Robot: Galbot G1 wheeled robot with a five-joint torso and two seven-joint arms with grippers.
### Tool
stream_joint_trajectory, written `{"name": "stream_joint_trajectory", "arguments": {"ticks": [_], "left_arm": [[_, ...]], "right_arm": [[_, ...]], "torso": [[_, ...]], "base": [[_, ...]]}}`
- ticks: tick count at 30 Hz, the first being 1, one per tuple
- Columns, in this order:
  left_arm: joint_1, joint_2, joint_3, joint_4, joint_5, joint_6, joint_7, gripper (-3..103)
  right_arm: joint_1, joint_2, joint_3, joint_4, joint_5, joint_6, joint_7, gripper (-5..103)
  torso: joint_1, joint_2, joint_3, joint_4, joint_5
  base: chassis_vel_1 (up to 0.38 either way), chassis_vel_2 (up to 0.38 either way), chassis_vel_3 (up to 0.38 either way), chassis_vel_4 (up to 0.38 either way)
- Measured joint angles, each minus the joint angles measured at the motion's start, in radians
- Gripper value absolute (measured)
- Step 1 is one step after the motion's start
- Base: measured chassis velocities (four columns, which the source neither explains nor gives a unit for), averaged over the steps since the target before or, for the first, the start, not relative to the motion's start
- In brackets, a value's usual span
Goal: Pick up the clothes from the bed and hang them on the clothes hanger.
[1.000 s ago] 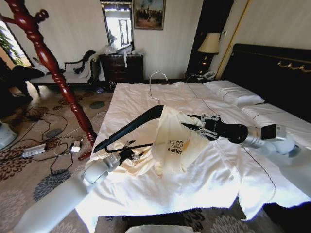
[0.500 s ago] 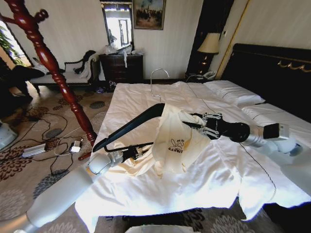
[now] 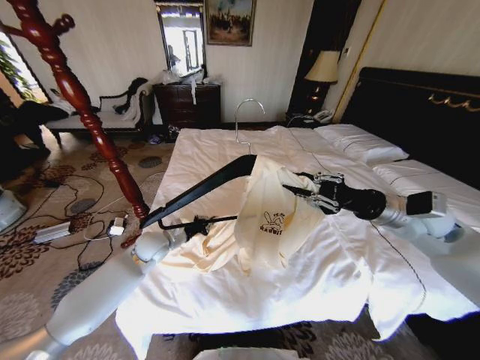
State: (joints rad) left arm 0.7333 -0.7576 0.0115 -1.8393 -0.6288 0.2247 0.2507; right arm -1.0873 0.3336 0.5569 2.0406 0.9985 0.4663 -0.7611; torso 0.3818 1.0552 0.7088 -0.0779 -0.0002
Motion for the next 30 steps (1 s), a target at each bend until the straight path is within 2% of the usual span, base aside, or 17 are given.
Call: {"name": "stream_joint_trajectory", "arguments": {"ticks": [3,5,9,10,14,22,30], "left_arm": [[-0.066,0.050,-0.042,-0.029,-0.166,0.030,-0.048,0],[-0.076,0.060,-0.049,-0.036,-0.195,0.036,-0.056,0],[-0.150,0.153,-0.087,-0.123,-0.440,0.106,-0.128,0],[-0.150,0.153,-0.087,-0.123,-0.440,0.106,-0.128,0],[-0.226,0.222,-0.106,-0.191,-0.602,0.163,-0.179,0],[-0.259,0.326,-0.117,-0.230,-0.667,0.222,-0.216,0],[-0.254,0.326,-0.122,-0.239,-0.683,0.233,-0.248,0]], "right_arm": [[-0.006,0.038,-0.014,-0.019,-0.064,-0.004,0.038,23],[-0.007,0.044,-0.015,-0.022,-0.075,-0.005,0.046,23],[-0.015,0.088,-0.017,-0.042,-0.219,-0.021,0.142,23],[-0.015,0.088,-0.017,-0.042,-0.219,-0.021,0.142,23],[-0.026,0.109,-0.019,-0.041,-0.285,-0.034,0.205,23],[-0.039,0.128,-0.022,-0.016,-0.303,-0.035,0.213,23],[-0.057,0.125,-0.027,0.002,-0.320,-0.032,0.208,23]], "torso": [[0.000,0.000,0.000,-0.0001,0.0004],[0.000,0.000,0.000,-0.0001,0.0004],[0.000,0.000,0.000,0.0003,0.0002],[0.000,0.000,0.000,0.0003,0.0002],[0.000,0.000,0.000,-0.0003,0.0003],[0.000,0.000,0.000,0.0004,0.0000],[0.000,0.000,0.000,0.0000,-0.0001]], "base": [[0.000,0.000,0.000,0.000],[0.000,0.000,0.000,0.000],[0.000,0.000,0.000,0.000],[0.000,0.000,0.000,0.000],[0.000,0.000,0.000,0.000],[0.000,0.000,0.000,0.000],[0.000,0.000,0.000,0.000]]}}
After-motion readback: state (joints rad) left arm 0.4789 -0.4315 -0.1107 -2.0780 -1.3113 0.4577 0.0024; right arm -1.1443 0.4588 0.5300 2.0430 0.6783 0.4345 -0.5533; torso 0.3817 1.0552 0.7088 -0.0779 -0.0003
